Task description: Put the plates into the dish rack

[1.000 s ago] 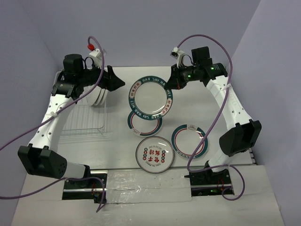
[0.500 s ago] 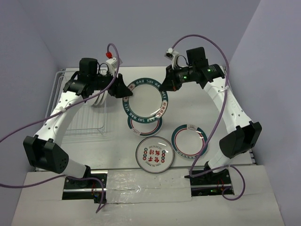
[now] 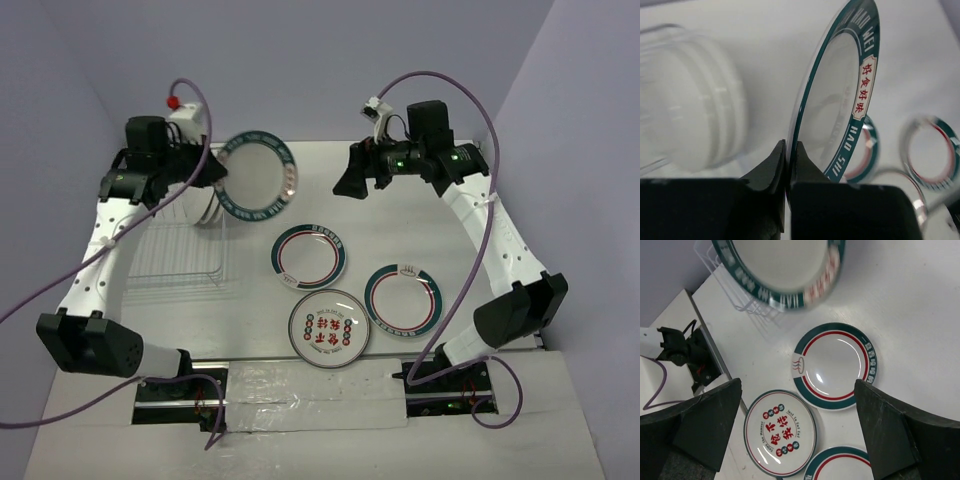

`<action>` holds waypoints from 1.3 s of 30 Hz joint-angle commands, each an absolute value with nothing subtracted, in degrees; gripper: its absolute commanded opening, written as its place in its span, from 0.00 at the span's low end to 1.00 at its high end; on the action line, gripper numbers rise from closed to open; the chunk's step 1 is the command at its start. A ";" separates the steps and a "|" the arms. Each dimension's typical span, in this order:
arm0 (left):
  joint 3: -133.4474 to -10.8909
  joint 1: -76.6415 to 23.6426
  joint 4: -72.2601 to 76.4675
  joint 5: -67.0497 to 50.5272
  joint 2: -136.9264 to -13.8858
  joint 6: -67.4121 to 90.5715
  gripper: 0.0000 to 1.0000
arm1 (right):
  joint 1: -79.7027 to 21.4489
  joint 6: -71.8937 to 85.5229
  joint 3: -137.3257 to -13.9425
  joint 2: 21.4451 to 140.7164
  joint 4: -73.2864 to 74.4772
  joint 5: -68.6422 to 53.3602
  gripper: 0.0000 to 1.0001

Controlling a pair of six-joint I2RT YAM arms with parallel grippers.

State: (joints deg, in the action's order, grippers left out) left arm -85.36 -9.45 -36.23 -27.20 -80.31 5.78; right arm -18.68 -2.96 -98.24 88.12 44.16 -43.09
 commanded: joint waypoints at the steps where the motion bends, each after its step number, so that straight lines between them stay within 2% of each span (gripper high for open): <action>1: -92.98 -5.81 -34.28 -1.20 -74.28 6.60 0.00 | -15.92 -2.20 -95.46 84.03 40.52 -41.66 1.00; 3: -92.81 -5.80 -32.44 16.15 -73.31 5.37 0.00 | -13.89 -2.55 -93.79 83.41 40.08 -41.14 1.00; 6: -90.80 -5.80 -26.74 30.09 -71.81 -1.03 0.00 | -11.87 -3.25 -92.55 82.88 40.25 -40.87 1.00; 13: -83.16 -6.68 -13.99 44.45 -75.75 -11.14 0.00 | -8.88 -3.25 -90.35 83.67 40.08 -40.69 1.00; 19: -76.04 -8.78 -6.43 44.21 -78.75 -16.17 0.00 | -7.56 -3.69 -88.24 84.11 40.08 -40.43 1.00; 27: -74.45 -12.13 -4.49 45.26 -81.03 -17.39 0.00 | -6.42 -3.25 -85.08 83.32 39.02 -41.65 1.00; 33: -70.05 -15.11 2.89 49.39 -82.96 -22.84 0.00 | -5.89 -2.64 -85.08 83.14 38.76 -42.80 1.00; 39: -70.92 -15.91 1.77 50.27 -85.51 -22.33 0.00 | -5.36 -2.46 -84.73 83.06 38.76 -43.42 1.00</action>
